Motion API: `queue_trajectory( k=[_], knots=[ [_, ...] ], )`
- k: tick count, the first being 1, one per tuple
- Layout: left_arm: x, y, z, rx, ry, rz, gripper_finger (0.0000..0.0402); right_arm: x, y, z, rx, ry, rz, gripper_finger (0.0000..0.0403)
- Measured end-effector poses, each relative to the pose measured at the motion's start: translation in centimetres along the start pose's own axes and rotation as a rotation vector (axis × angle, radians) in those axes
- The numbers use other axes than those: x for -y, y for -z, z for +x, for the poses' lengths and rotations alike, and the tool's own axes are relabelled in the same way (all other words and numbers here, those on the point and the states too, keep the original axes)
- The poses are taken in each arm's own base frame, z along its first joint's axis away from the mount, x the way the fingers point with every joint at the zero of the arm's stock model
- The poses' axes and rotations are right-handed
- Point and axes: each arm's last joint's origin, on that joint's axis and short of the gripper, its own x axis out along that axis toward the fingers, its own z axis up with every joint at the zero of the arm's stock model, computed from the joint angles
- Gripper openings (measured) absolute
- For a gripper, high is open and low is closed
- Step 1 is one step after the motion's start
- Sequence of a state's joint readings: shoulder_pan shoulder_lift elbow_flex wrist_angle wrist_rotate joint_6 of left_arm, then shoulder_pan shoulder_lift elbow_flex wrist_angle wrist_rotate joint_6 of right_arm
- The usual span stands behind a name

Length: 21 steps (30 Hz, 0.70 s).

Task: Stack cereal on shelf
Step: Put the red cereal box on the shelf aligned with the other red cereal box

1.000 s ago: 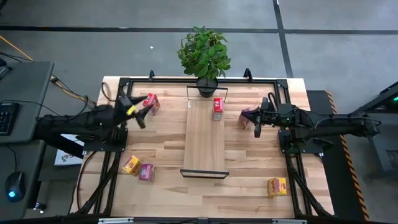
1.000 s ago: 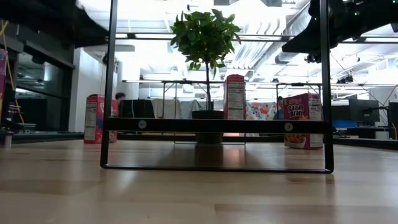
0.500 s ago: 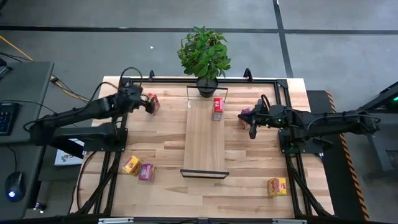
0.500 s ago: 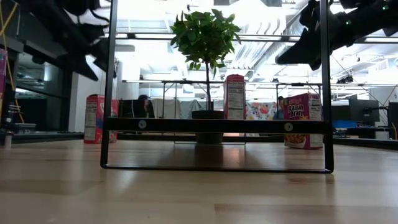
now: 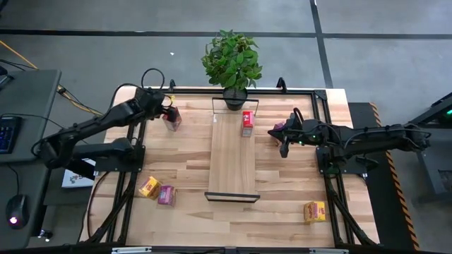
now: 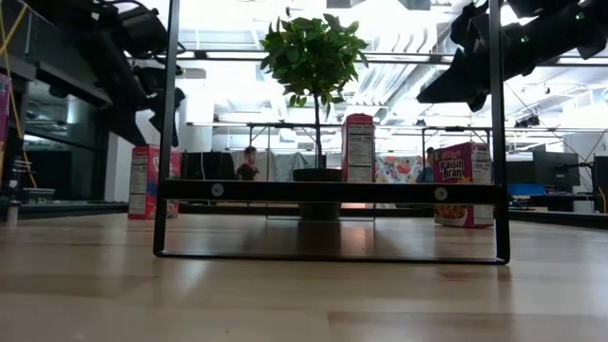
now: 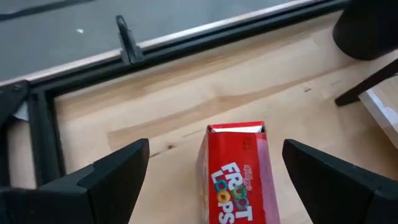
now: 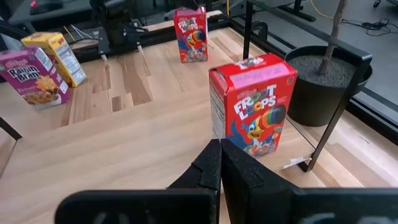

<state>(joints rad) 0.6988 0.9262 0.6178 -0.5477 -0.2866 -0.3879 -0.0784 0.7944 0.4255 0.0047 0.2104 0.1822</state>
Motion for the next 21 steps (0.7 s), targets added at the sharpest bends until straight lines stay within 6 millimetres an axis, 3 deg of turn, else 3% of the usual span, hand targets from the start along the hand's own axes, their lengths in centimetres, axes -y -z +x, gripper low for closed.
queue_trajectory(
  k=[16, 21],
  knots=[
    [0.5, 1.0, 3.6, -0.217, -0.008, 0.03, 0.036, 0.0, -0.1, 0.0, 0.007, -0.001, 0.002, 0.0],
    [0.6, 1.2, 4.1, -0.24, -0.025, 0.021, 0.0343, 0.0, -0.1, 0.0, 0.008, -0.001, 0.002, 0.0]
  ],
)
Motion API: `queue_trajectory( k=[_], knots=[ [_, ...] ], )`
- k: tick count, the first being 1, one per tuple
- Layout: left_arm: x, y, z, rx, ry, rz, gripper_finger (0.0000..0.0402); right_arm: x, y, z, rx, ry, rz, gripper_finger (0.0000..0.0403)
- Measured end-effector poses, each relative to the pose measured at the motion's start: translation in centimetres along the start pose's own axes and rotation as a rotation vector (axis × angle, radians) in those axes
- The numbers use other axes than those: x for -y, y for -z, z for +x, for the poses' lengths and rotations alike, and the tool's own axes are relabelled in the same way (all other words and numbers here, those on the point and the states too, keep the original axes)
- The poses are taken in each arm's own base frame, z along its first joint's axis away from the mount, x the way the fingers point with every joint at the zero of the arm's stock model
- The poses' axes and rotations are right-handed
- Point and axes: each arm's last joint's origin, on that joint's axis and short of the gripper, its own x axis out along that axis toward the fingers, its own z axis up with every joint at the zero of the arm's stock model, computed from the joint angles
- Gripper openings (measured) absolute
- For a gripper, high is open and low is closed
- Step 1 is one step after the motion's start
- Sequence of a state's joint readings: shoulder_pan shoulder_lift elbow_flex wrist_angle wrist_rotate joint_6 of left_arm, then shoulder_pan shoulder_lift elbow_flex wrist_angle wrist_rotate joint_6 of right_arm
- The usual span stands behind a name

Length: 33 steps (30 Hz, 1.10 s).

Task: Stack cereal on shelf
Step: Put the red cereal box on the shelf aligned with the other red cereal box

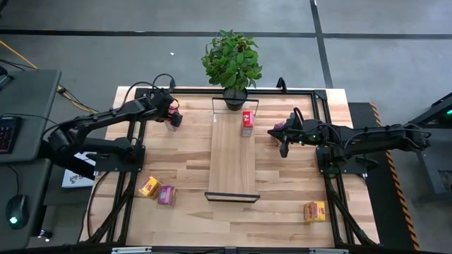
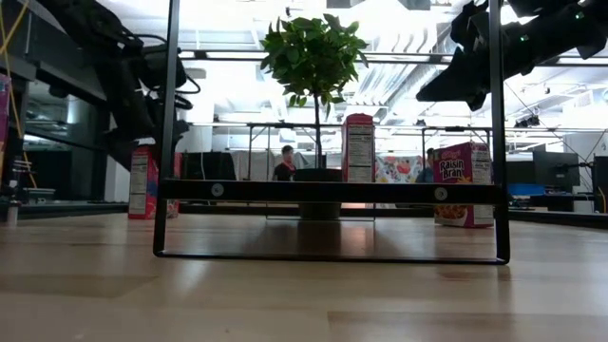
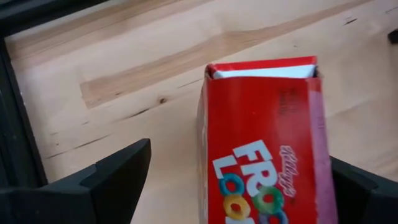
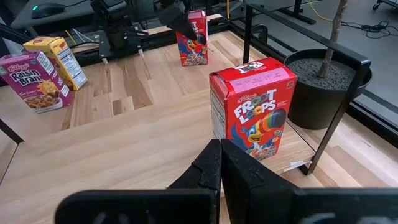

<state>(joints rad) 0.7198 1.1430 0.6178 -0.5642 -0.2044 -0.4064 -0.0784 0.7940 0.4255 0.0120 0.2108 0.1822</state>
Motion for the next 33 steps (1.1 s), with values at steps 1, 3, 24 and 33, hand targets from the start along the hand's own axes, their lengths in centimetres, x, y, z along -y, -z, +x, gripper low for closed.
queue_trajectory(
  k=[1, 3, 24, 33],
  knots=[
    [0.0, 0.0, 0.1, -0.001, -0.006, 0.0, 0.0336, 0.0, 0.0, 0.0, 0.0, 0.0, 0.0, 0.0],
    [0.0, 0.0, 0.1, -0.002, -0.011, 0.0, 0.032, 0.0, 0.0, 0.0, 0.0, 0.0, 0.0, 0.0],
    [2.8, -1.2, -6.5, 0.136, 0.4, 0.046, 0.0135, 0.0, -0.1, 0.0, 0.014, -0.002, 0.003, 0.0],
    [9.1, -1.2, -13.1, 0.29, 0.537, 0.249, 0.0126, 0.0, -0.1, 0.0, 0.014, -0.003, 0.004, 0.0]
  ],
)
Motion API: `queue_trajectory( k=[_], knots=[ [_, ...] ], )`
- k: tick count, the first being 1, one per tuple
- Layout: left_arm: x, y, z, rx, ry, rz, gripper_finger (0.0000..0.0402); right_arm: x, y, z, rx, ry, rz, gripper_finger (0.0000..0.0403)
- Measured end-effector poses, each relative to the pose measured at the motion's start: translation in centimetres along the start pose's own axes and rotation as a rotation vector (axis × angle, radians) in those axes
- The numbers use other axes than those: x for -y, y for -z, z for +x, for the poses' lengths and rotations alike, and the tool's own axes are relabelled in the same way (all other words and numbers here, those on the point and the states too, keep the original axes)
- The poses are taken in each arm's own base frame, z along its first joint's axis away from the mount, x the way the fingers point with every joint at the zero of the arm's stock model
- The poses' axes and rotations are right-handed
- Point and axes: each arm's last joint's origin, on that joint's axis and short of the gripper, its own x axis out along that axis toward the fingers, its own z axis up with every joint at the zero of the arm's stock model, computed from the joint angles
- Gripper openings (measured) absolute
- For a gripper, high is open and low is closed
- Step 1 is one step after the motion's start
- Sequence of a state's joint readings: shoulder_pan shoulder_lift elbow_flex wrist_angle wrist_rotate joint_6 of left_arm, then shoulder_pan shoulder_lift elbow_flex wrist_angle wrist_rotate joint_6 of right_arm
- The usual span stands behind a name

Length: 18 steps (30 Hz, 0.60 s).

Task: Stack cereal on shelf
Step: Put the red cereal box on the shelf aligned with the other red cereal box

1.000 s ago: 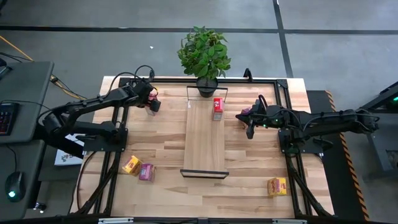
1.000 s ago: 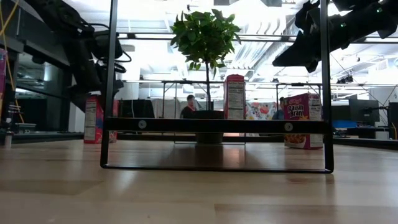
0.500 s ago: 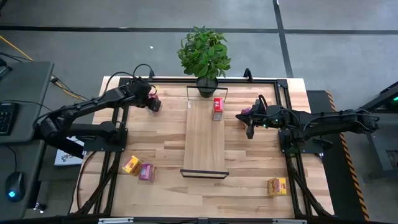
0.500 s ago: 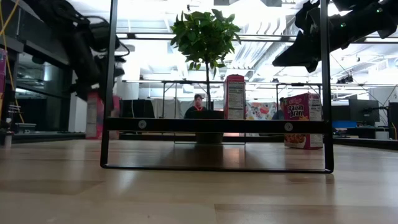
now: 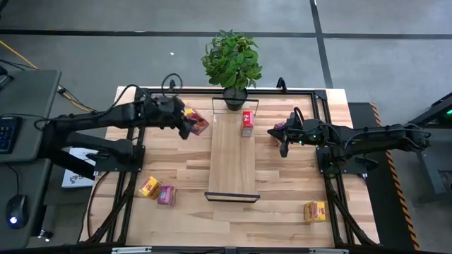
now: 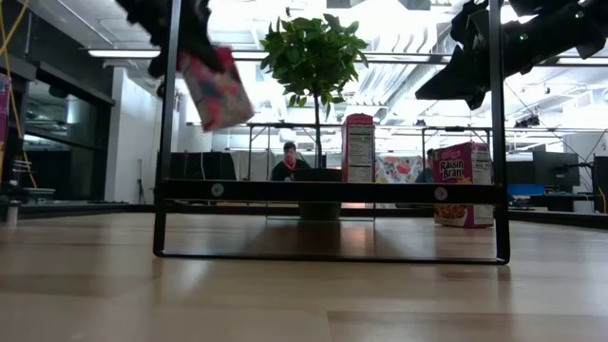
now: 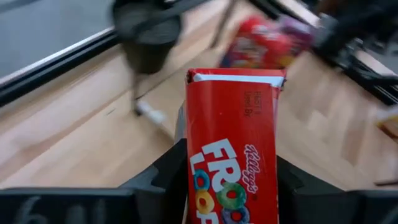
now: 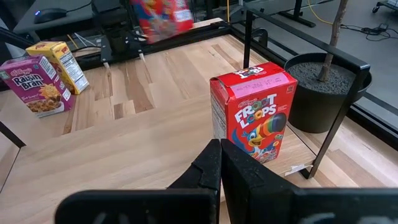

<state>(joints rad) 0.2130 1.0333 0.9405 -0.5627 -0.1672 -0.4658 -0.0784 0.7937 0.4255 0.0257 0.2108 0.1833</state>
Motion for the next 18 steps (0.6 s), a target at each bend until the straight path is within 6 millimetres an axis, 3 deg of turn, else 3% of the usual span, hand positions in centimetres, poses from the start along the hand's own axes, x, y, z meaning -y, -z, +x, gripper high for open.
queue_trajectory(
  k=[3, 8, 14, 18],
  knots=[
    [2.3, -0.8, 0.5, -0.009, 0.036, 0.066, 0.0125, 0.0, 0.0, 0.0, 0.0, 0.0, 0.001, 0.0],
    [5.0, -2.2, 4.0, -0.069, 0.024, 0.169, 0.0125, 0.0, 0.0, 0.0, 0.0, 0.0, 0.002, 0.0],
    [5.9, -3.4, 9.4, -0.082, -0.087, 0.24, 0.0132, 0.0, 0.0, 0.0, 0.001, 0.0, 0.003, 0.0],
    [6.1, -3.5, 12.0, -0.065, -0.089, 0.25, 0.0136, 0.0, 0.0, 0.0, 0.001, 0.0, 0.003, 0.0]
  ],
)
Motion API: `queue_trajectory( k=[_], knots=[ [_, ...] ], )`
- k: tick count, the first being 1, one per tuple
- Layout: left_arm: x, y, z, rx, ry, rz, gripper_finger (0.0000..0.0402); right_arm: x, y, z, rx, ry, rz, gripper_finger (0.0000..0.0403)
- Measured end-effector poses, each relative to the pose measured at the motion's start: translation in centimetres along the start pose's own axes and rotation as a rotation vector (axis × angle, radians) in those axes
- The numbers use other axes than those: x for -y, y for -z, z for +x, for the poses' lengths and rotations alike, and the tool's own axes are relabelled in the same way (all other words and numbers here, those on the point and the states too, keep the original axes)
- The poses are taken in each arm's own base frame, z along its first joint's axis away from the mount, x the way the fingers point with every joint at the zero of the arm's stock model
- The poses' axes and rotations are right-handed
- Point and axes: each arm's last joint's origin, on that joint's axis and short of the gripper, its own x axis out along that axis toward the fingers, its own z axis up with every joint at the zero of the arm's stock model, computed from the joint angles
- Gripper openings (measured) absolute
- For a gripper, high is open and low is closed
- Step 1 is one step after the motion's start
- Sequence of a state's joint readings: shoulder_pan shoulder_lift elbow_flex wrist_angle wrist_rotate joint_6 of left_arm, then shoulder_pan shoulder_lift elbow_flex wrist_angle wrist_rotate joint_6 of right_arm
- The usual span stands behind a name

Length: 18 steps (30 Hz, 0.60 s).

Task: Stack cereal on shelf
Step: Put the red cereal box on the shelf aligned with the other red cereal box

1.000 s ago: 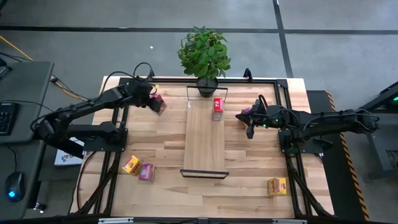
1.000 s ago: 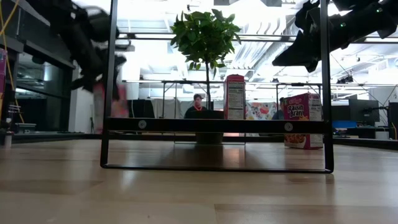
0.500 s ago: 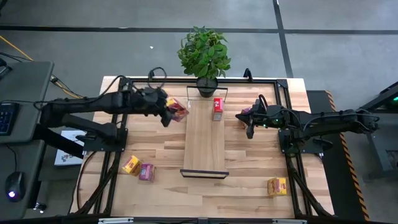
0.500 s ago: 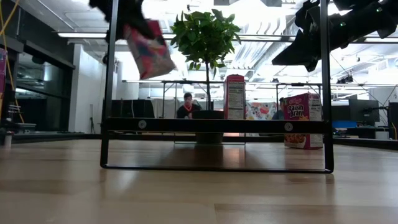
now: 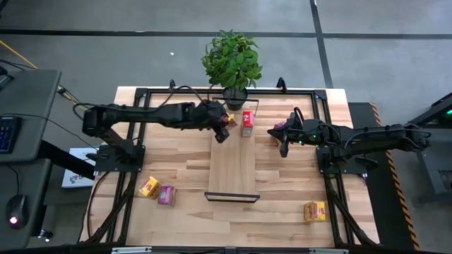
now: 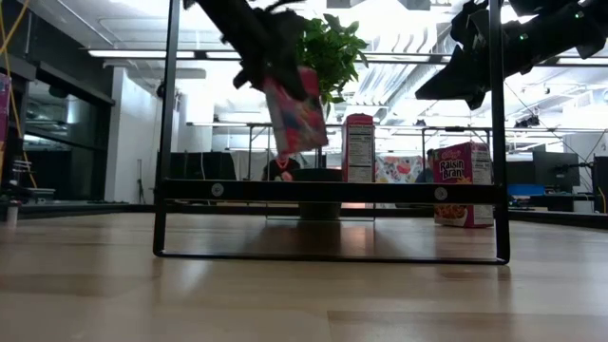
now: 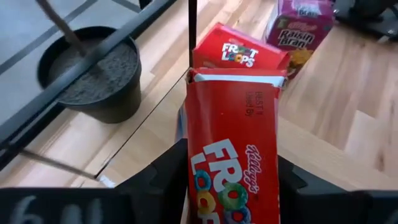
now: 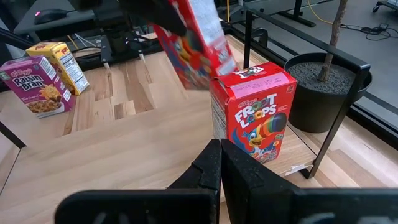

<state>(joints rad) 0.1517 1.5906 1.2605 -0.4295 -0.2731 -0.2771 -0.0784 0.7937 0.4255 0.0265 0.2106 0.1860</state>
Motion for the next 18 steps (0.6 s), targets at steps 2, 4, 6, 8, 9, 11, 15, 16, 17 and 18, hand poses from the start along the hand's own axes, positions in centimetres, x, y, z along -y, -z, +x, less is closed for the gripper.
queue_trajectory(
  k=[2, 4, 6, 8, 9, 11, 15, 16, 17, 18],
  knots=[
    [0.0, 0.2, 1.0, -0.009, -0.007, -0.001, 0.0136, 0.0, 0.0, 0.0, 0.0, 0.0, 0.0, 0.0],
    [-0.1, 0.4, 1.8, -0.028, -0.017, -0.001, 0.0137, 0.0, 0.0, 0.0, 0.0, 0.0, 0.0, 0.0],
    [-0.3, 0.5, 2.4, -0.035, -0.026, -0.006, 0.0137, 0.0, 0.0, 0.0, 0.0, 0.0, 0.0, 0.0],
    [-0.5, 0.6, 3.0, -0.041, -0.033, -0.008, 0.0137, 0.0, 0.0, 0.0, 0.0, 0.0, 0.0, 0.0],
    [-0.6, 0.7, 3.2, -0.044, -0.037, -0.01, 0.0137, 0.0, 0.0, 0.0, 0.0, 0.0, 0.0, 0.0],
    [-0.7, 0.6, 3.4, -0.04, -0.038, -0.013, 0.0138, 0.0, 0.0, 0.0, 0.0, 0.0, 0.0, 0.0],
    [-0.8, 0.6, 3.9, -0.039, -0.034, 0.006, 0.0138, 0.0, 0.0, 0.0, 0.0, 0.0, 0.0, 0.0],
    [-0.8, 0.7, 3.9, -0.044, -0.035, 0.007, 0.0138, 0.0, 0.0, 0.0, 0.0, 0.0, 0.0, 0.0],
    [-0.8, 0.6, 3.9, -0.039, -0.033, 0.007, 0.0138, 0.0, 0.0, 0.0, 0.0, 0.0, 0.0, 0.0],
    [-0.8, 0.5, 3.9, -0.029, -0.031, 0.005, 0.0138, 0.0, 0.0, 0.0, 0.0, 0.0, 0.0, 0.0]
  ],
)
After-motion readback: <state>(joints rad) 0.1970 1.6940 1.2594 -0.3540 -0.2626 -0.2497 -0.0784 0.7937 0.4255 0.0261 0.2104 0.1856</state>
